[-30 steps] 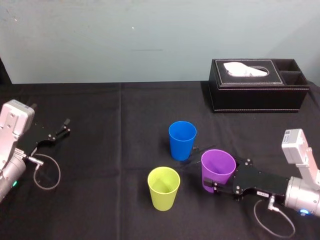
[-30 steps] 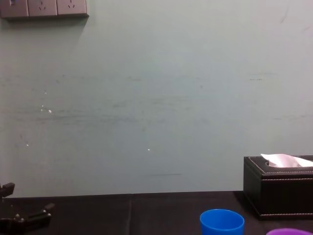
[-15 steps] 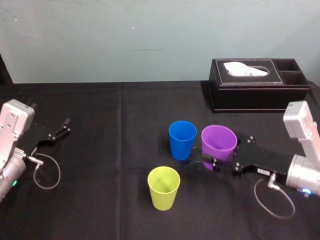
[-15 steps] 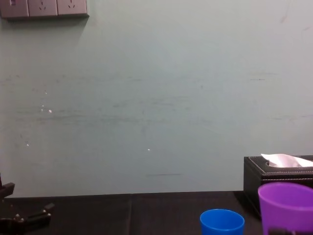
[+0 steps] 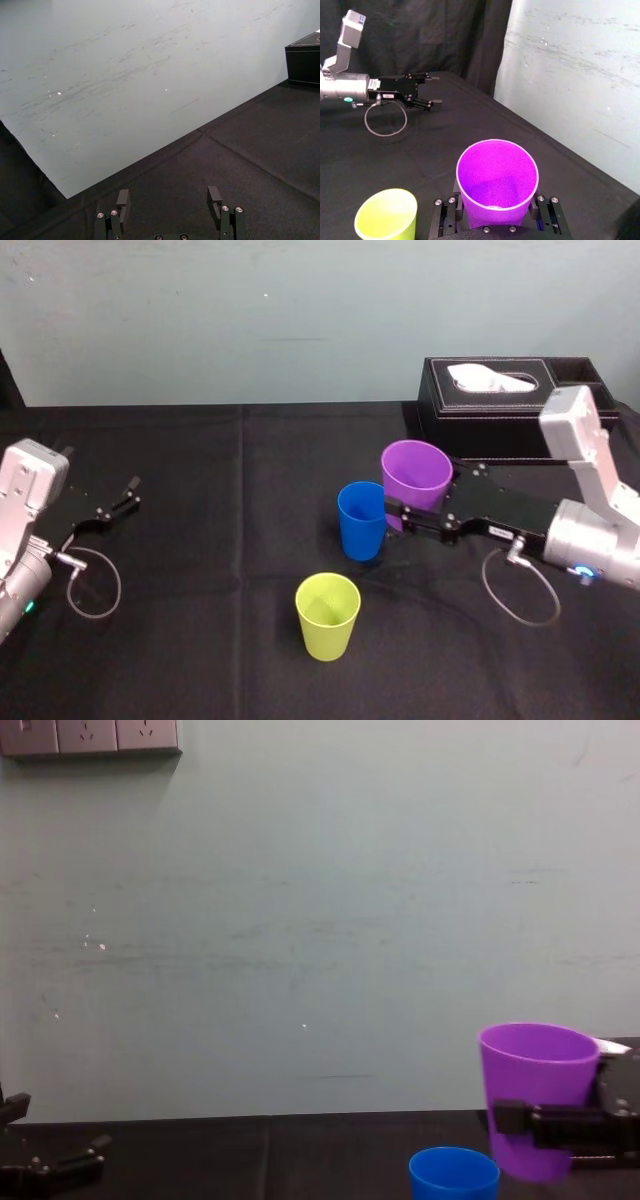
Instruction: Stack the three plastic cups sequentially using one hand.
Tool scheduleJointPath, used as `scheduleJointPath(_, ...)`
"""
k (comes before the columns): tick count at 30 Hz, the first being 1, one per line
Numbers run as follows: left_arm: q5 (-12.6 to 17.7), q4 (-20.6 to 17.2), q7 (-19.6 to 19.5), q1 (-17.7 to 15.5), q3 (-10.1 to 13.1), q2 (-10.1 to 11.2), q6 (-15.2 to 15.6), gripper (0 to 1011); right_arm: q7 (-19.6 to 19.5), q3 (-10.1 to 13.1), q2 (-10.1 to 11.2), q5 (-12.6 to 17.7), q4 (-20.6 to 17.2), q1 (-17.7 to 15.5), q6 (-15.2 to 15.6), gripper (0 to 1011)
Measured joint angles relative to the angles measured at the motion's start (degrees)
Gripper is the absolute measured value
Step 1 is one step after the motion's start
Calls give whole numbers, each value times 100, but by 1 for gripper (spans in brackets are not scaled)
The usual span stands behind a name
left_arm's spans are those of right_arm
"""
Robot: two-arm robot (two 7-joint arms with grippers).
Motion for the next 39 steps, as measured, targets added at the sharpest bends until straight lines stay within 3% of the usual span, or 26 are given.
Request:
scheduleJointPath(16, 0, 0, 0, 0, 0, 0, 0, 1011, -47, -530, -540, -472, 586, 838, 250, 720)
scheduleJointPath(27, 0, 0, 0, 0, 0, 0, 0, 1011, 100, -708, -780, -476, 1026, 1171, 390, 720)
scheduleJointPath(39, 0, 0, 0, 0, 0, 0, 0, 1011, 140, -748, -874, -401, 1307, 1308, 401, 720)
